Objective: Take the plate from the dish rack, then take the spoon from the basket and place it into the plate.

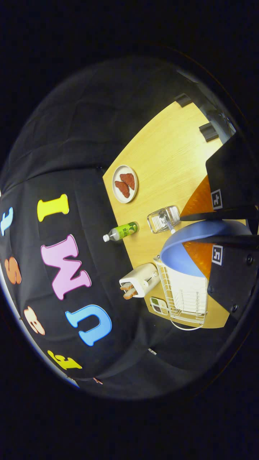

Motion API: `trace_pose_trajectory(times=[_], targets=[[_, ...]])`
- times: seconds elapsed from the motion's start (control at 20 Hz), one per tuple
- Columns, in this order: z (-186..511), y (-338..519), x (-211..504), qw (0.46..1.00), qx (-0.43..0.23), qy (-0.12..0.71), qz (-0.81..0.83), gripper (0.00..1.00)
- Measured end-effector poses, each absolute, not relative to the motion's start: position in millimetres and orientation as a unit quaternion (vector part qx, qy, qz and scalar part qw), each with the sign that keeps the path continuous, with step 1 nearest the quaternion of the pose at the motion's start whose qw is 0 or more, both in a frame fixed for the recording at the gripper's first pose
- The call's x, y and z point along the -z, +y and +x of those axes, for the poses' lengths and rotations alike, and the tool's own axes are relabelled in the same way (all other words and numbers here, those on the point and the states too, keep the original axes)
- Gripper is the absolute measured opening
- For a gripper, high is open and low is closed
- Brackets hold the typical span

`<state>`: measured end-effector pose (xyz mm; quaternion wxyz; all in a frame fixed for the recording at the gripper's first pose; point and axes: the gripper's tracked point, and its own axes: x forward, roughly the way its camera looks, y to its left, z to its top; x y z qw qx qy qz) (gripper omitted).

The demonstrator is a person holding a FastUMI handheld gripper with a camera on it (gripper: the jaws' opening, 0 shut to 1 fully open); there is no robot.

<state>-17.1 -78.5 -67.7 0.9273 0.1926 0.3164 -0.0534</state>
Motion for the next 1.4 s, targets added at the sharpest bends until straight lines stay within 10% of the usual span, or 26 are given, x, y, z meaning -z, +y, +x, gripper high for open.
trace_pose_trajectory(times=[0.95, 1.4], targets=[[29.1, -125.5, 260.2, 0.862, -0.025, 0.446, 0.240, 0.24], [42.7, -145.3, 201.1, 0.938, -0.050, 0.322, 0.120, 0.98]])
